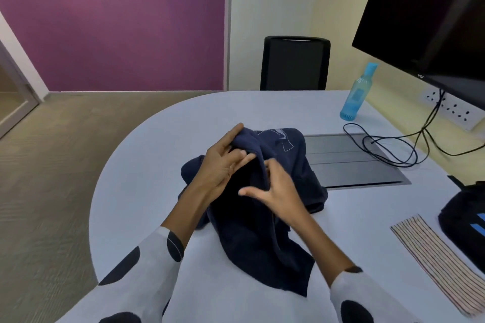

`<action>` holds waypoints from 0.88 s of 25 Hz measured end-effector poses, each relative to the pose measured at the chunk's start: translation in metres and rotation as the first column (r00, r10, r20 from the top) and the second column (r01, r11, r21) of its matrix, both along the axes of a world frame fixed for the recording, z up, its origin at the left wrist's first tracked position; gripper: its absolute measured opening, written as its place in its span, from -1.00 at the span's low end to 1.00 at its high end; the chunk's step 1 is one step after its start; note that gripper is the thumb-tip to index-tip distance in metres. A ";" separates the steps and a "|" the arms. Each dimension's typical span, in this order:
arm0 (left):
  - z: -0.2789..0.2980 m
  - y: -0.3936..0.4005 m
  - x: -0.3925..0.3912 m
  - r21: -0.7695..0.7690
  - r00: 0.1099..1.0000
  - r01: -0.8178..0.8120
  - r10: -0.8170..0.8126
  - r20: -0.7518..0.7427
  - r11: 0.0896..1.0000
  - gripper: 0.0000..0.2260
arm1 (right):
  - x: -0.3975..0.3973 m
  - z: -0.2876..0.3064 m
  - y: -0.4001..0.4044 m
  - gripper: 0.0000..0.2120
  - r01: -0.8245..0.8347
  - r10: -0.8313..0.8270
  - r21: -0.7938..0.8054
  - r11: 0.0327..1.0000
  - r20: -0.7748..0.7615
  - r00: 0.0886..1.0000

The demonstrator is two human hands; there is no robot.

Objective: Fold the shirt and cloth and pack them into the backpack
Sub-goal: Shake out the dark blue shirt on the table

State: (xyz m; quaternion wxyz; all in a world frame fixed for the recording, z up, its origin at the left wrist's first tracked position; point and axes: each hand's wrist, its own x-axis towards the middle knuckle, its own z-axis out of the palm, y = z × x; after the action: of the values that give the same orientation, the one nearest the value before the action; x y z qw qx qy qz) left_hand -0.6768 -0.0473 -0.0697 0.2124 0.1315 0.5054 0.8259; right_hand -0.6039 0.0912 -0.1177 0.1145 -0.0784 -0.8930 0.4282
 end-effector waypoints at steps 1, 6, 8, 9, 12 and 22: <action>0.006 0.002 0.000 -0.052 0.998 -0.026 0.023 -0.056 0.998 -0.52 | -0.002 -0.018 -0.001 -0.49 0.012 -0.017 0.076 0.997 0.067 0.998; 0.026 -0.010 -0.019 -0.248 0.925 -0.264 0.172 -0.339 0.932 -0.61 | 0.014 -0.075 0.039 -0.84 0.177 -0.226 0.156 0.972 0.407 0.885; 0.023 -0.020 -0.033 -0.343 0.859 -0.374 0.182 -0.478 0.862 -0.66 | 0.027 -0.072 0.057 -0.94 0.332 -0.343 0.098 0.938 0.395 0.852; 0.020 -0.024 -0.041 -0.395 0.814 -0.434 0.165 -0.557 0.810 -0.70 | 0.031 -0.064 0.067 -0.91 0.437 -0.432 0.076 0.896 0.373 0.821; 0.016 -0.035 -0.060 -0.535 0.747 -0.534 0.068 -0.661 0.655 -0.83 | 0.035 -0.022 0.089 -0.76 0.635 -0.626 0.036 0.772 0.216 0.749; 0.012 0.018 -0.026 -0.797 0.665 -0.353 -0.467 -0.582 0.491 -0.33 | 0.001 0.063 0.063 -0.64 0.147 -0.143 -0.073 0.986 0.056 0.988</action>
State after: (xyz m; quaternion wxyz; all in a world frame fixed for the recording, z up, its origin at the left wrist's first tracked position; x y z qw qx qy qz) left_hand -0.7027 -0.0294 -0.0578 0.0531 0.3487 0.8818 0.3130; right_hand -0.6034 0.1543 -0.0548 0.1195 -0.1582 -0.8704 0.4507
